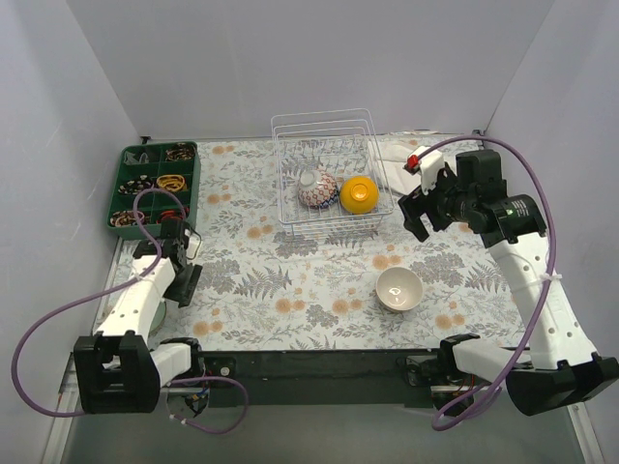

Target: Load the bowls into the dish rack

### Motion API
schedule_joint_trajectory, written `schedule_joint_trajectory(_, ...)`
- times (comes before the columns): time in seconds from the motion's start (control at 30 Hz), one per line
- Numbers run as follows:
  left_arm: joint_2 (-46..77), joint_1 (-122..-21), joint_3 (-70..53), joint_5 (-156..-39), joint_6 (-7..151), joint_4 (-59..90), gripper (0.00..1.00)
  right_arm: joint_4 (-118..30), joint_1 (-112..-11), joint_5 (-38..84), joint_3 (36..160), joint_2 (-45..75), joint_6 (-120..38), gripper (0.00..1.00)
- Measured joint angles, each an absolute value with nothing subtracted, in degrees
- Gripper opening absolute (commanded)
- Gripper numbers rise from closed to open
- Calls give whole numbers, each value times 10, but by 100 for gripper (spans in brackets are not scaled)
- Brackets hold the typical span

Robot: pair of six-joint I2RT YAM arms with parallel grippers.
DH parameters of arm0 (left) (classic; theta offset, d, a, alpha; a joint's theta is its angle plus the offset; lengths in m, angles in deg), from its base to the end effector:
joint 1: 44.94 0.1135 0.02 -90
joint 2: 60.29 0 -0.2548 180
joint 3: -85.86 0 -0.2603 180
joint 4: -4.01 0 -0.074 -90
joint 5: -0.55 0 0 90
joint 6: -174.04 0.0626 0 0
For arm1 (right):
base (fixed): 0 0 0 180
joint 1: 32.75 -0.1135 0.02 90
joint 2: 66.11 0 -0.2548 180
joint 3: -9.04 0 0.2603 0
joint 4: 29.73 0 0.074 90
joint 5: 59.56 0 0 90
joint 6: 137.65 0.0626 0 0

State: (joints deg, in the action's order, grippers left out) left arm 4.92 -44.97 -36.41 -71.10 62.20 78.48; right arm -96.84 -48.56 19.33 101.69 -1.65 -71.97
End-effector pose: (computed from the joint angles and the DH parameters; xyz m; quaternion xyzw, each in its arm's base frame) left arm 0.1899 0.0196 0.1788 -0.1973 0.9649 0.1430 0.0982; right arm 0.2324 0.0783 0.3813 -0.3473 0.8292 0.0553 0.4344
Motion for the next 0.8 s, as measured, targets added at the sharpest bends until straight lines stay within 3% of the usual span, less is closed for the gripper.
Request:
schedule_joint_trajectory(0.17, 20, -417, -417, -713, 619, 773, 37, -969, -486, 189, 1006, -16, -714, 88)
schedule_joint_trajectory(0.27, 17, -397, -429, -718, 617, 771, 34, -970, -486, 185, 1005, -15, -714, 88)
schedule_joint_trajectory(0.4, 12, -383, -428, -725, 614, 769, 8, -970, -486, 179, 1004, -11, -713, 88)
schedule_joint_trajectory(0.47, 11, -382, -421, -729, 615, 778, 1, -969, -486, 176, 1003, -11, -711, 88)
schedule_joint_trajectory(0.7, 20, -380, -303, -795, 622, 845, 0, -965, -486, 173, 972, -18, -708, 88)
schedule_joint_trajectory(0.8, 48, -379, -199, -854, 630, 899, 0, -964, -486, 175, 956, -27, -706, 87)
